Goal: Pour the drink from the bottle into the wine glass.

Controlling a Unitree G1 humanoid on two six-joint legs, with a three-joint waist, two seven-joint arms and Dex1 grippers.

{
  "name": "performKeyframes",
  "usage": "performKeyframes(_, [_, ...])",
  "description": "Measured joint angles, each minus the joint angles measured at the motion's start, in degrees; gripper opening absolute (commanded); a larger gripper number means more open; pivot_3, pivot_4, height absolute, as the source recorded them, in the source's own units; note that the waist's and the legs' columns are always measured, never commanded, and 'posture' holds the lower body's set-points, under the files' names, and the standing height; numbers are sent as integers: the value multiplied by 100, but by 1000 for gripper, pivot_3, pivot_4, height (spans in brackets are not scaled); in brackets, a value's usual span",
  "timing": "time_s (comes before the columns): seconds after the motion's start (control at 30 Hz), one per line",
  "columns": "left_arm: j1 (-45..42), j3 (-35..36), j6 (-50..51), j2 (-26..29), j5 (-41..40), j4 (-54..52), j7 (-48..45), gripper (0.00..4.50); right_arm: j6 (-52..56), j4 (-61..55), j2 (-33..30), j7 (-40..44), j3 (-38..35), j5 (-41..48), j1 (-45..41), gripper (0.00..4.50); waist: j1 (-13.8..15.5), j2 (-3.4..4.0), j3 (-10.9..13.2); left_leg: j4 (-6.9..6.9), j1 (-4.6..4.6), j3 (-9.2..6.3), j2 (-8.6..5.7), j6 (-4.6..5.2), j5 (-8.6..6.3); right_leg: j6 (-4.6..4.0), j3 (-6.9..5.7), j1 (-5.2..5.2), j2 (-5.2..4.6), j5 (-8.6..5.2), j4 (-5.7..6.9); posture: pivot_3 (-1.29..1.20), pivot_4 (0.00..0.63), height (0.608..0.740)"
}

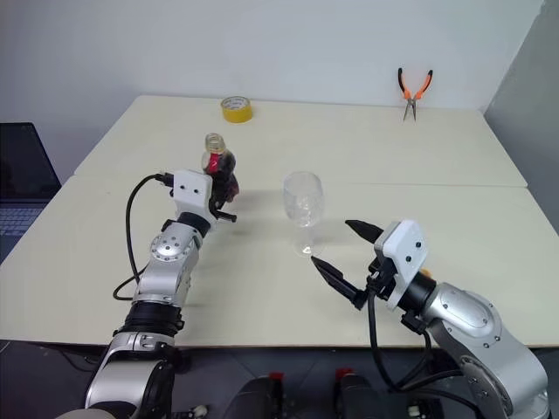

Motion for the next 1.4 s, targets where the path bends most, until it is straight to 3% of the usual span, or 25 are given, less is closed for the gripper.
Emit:
performKeyframes(0.23, [-246, -367, 113, 111, 246, -249, -375, 644, 264, -35, -105, -19, -351, 729, -495, 4500, 2, -1, 1, 2, -3, -1, -2, 0, 0, 0, -1, 0, 2, 0, 0, 0, 150, 740])
performKeyframes(0.47, [-607, -709, -152, 234, 619, -292, -637, 644, 665, 225, -354, -166, -276, 740, -889, 4500, 1, -1, 1, -1, -7, 1, -2, 0, 0, 0, 2, -4, 2, 0, -5, 0, 150, 740])
performKeyframes(0.87, [-1067, -1083, -1969, 874, 1578, 525, -559, 638, 1140, 716, -215, -726, -58, 487, -1566, 4500, -5, -1, 1, -2, -16, 3, -1, 1, 0, -1, 3, -12, 1, 0, -6, 0, 150, 740])
performKeyframes(1.4, [-1461, -1471, -3647, 1234, 2692, 1419, 7, 638, 1577, 752, 177, -1005, 287, 491, -2061, 4500, 0, 0, 1, 1, -34, -2, -2, 1, 0, -2, -5, -27, -3, 1, -1, 0, 150, 740])
